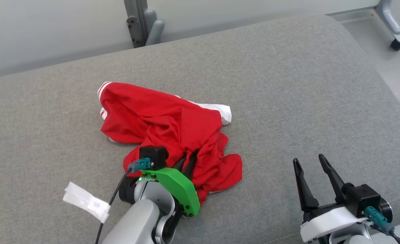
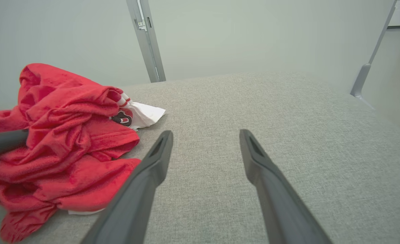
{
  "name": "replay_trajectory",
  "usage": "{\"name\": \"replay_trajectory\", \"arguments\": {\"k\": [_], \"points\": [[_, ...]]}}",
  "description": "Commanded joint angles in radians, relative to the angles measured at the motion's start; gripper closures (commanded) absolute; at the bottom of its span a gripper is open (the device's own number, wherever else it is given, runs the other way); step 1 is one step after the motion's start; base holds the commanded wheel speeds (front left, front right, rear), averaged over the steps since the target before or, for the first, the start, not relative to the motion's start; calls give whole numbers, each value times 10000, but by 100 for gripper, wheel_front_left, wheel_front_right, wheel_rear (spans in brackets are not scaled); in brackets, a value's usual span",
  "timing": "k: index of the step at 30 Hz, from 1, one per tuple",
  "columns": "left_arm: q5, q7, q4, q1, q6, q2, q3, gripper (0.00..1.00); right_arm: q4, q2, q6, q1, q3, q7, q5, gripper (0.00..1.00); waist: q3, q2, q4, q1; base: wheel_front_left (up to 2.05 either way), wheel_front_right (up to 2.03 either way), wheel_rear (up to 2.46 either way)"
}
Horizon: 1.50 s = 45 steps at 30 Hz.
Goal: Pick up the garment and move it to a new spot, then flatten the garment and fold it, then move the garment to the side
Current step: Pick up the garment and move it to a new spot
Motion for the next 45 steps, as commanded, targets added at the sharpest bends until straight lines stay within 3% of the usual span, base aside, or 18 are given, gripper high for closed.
{"name": "replay_trajectory", "arguments": {"k": [1,3,5,6,7,14,23,28,33,34,35,45], "points": [[-182,-288,323,-80,-67,36,-146,100,-4,-19,-3,194,-53,-31,60,0,-237,-1,-159,1,0,0,0],[-391,-617,643,-221,-91,32,-359,96,1,-19,-3,262,-159,-31,32,0,-346,-1,-81,1,0,0,0],[-504,-939,859,-335,-21,40,-540,52,5,-15,-1,339,-170,-31,-33,0,-438,-1,-7,1,0,0,0],[-456,-1087,969,-385,16,35,-622,9,4,-14,-3,362,-175,-31,-40,0,-474,-1,35,1,0,0,0],[-416,-1207,1042,-411,42,39,-687,0,-5,-18,-1,369,-198,-31,-49,0,-521,-1,85,1,0,0,0],[-358,-1755,474,-126,262,73,-880,0,-25,-19,-3,553,-243,-31,-94,0,-866,-1,385,1,0,0,0],[-173,-1248,-1156,-238,737,536,-953,0,-90,-21,-3,422,-122,-31,-74,0,-876,-1,202,1,0,0,0],[-74,-419,-700,-832,739,494,-1256,0,-43,-21,-3,316,-80,-31,78,0,-666,-1,-203,1,0,0,0],[53,-30,685,-1479,621,524,-1390,0,11,-19,-3,152,-21,-31,255,0,-450,-1,-687,1,0,0,0],[32,-114,917,-1589,619,527,-1337,39,13,-19,-1,134,8,-31,281,0,-405,-1,-788,1,0,0,0],[-12,-195,1131,-1671,574,519,-1275,100,12,-20,-3,129,-4,-31,329,0,-371,-1,-868,1,0,0,0],[-314,-791,1877,-2044,162,524,-978,100,-4,-17,-1,288,-224,-31,465,0,-229,-1,-811,1,0,0,0]]}}
